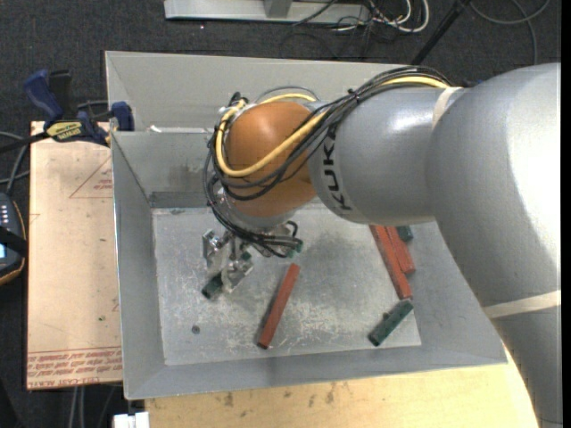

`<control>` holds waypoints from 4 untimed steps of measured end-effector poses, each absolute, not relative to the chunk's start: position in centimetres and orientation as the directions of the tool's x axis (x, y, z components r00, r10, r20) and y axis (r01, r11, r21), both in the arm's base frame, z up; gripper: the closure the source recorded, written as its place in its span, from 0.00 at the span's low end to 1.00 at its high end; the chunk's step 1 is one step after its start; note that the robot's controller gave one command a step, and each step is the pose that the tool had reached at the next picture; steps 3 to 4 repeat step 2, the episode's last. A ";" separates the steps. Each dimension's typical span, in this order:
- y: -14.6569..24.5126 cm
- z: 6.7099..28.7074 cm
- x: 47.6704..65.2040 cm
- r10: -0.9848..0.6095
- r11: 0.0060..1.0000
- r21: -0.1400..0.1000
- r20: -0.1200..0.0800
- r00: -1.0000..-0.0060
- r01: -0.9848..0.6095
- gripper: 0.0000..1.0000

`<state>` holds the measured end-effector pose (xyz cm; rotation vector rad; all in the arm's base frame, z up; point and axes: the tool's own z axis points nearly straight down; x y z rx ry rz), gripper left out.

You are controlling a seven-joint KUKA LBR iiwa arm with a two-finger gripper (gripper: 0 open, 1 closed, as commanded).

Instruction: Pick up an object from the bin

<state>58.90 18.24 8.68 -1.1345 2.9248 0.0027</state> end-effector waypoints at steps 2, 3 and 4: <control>18.2 20.0 58.9 -0.693 0.721 0.000 -0.004 -0.721 -0.693 1.00; 18.2 20.0 58.9 -0.693 0.721 0.000 -0.004 -0.721 -0.693 1.00; 18.2 20.0 58.9 -0.693 0.721 0.000 -0.004 -0.721 -0.693 1.00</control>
Offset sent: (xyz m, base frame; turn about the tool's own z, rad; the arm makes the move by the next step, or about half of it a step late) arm -0.0004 -0.0010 0.1136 -0.0288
